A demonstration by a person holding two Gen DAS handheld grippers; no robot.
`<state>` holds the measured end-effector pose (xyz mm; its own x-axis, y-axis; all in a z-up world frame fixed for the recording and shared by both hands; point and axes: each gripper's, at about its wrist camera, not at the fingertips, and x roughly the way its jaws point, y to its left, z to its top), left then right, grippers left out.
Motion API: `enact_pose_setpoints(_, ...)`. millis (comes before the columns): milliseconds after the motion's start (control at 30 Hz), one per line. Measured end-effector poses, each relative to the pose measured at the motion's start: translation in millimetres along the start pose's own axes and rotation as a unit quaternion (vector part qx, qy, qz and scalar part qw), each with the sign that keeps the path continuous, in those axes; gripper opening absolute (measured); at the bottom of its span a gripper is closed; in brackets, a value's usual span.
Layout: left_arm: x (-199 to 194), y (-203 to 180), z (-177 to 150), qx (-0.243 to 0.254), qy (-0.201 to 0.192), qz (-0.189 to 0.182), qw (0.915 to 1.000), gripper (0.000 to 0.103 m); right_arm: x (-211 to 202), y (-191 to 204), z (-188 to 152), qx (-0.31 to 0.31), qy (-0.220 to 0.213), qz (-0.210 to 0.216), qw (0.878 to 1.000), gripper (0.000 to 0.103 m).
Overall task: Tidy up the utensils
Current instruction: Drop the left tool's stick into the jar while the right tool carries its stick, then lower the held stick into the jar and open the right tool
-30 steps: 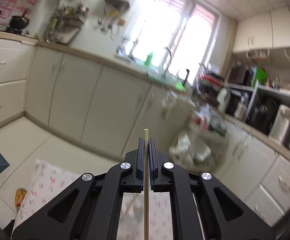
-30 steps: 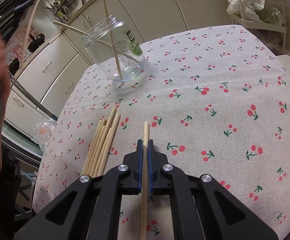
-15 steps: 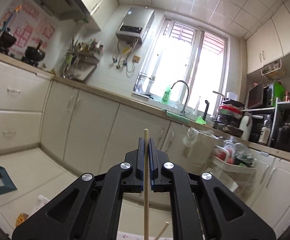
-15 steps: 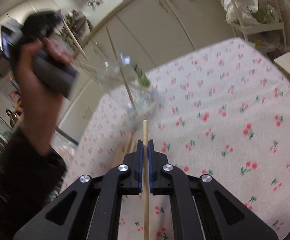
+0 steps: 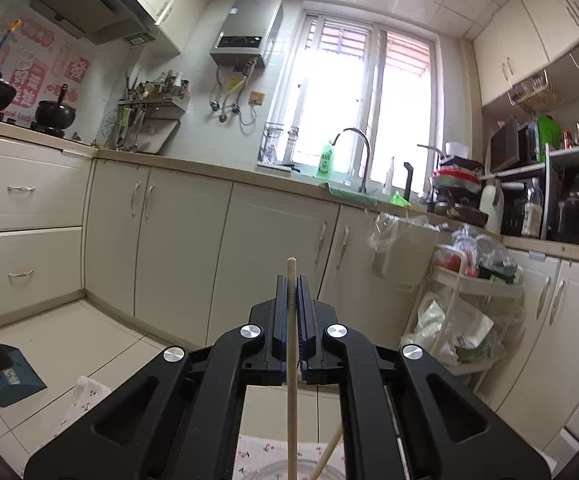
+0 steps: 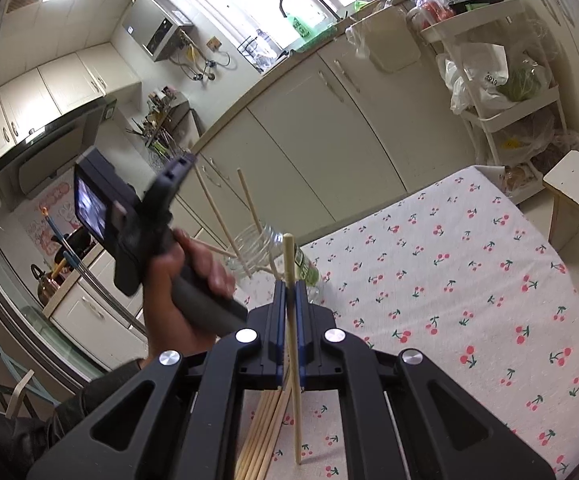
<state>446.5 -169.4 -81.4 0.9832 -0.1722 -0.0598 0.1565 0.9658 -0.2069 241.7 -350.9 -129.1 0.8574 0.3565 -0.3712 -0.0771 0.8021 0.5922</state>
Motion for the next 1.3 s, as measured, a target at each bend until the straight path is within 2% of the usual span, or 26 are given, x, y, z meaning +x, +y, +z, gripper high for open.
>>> enact_pose_setpoints(133,-4.1,0.1,-16.1,0.022,0.027,-0.008,0.9994,0.004,-3.2,-0.1,4.0,-0.001,-0.008,0.0,1.0,0.005)
enact_pose_setpoints(333,-16.0,1.2,-21.2,0.062,0.046,-0.02,0.9968,0.005,-5.9,3.9,6.9,-0.005,-0.015,0.001,1.0,0.005)
enact_pose_setpoints(433,-20.6,3.4,-18.2,0.076,0.052,-0.02,0.9955,0.011,-6.5,8.0,8.8,-0.01,-0.018,0.002,1.0,0.005)
enact_pose_setpoints(500,-22.8,5.7,-11.7,0.073,0.053,-0.021,0.9957,0.027,-7.4,12.5,10.8,-0.015,-0.022,0.004,1.0,0.005)
enact_pose_setpoints(567,-27.8,7.6,-4.3,0.071,0.048,-0.021,0.9962,0.037,-7.9,17.7,13.0,-0.021,-0.025,0.006,0.999,0.005)
enact_pose_setpoints(800,-50.0,23.2,24.6,0.046,0.033,-0.022,0.9982,0.055,-9.4,36.6,25.2,-0.043,-0.035,0.014,0.998,0.005)
enact_pose_setpoints(1000,-80.4,53.7,39.1,0.009,0.026,-0.01,0.9996,0.058,-5.8,57.5,43.9,-0.071,-0.046,0.021,0.996,0.005)
enact_pose_setpoints(1300,-108.6,98.5,30.5,-0.026,0.054,0.014,0.9981,0.059,4.6,99.9,80.0,-0.126,-0.068,0.032,0.989,0.005)
